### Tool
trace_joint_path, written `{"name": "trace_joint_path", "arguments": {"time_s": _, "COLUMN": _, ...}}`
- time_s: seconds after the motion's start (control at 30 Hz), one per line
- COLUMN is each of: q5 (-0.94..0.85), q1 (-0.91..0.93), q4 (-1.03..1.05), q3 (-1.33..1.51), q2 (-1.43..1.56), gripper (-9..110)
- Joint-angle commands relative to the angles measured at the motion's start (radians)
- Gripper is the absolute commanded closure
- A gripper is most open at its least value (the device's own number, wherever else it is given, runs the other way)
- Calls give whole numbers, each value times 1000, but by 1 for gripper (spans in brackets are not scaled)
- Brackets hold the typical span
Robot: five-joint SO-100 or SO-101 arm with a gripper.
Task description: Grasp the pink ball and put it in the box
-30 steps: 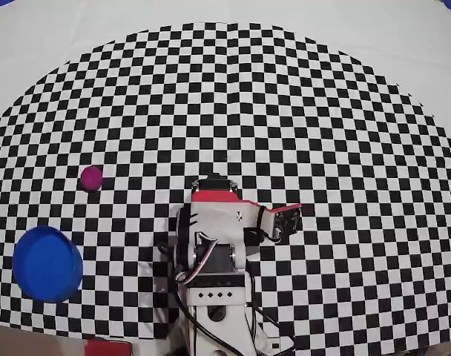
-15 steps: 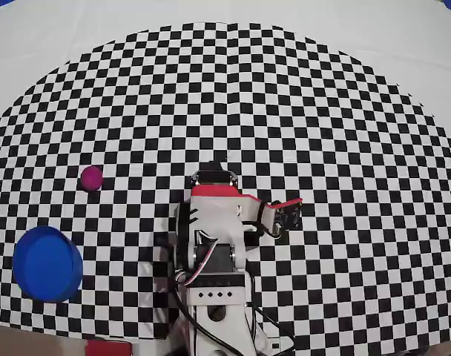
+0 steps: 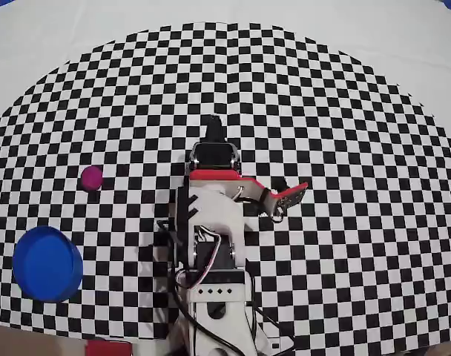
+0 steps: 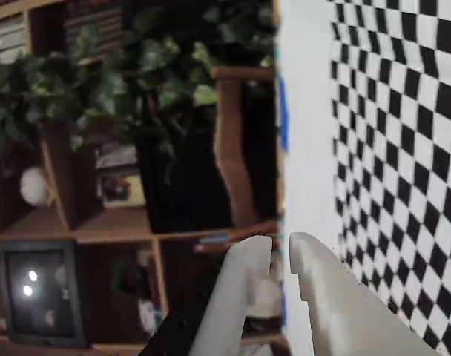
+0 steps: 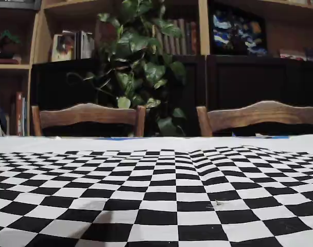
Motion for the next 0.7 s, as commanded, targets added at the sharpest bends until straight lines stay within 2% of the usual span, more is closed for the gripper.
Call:
{"name": "trace_joint_path", "arguments": {"time_s": 0.0, "q5": -5, "q1": 3, "q4": -78, "q3": 8, "q2": -5, "gripper": 101}}
{"name": "trace_joint_path", "arguments": {"time_s": 0.27, "q5": -8, "q1": 6, "q4": -175, "q3": 8, "q2": 2, "gripper": 101}}
{"name": "trace_joint_path", "arguments": {"time_s": 0.4, "q5": -114, "q1": 6, "q4": -175, "q3": 5, "q2": 9, "gripper": 101}}
{"name": "trace_joint_path", "arguments": {"time_s": 0.5, "q5": -298, "q1": 5, "q4": -173, "q3": 6, "q2": 12, "gripper": 100}}
{"name": "trace_joint_path", "arguments": {"time_s": 0.57, "q5": -426, "q1": 8, "q4": -132, "q3": 8, "q2": 11, "gripper": 80}}
{"name": "trace_joint_path", "arguments": {"time_s": 0.67, "q5": -609, "q1": 0, "q4": -121, "q3": 8, "q2": 8, "gripper": 80}}
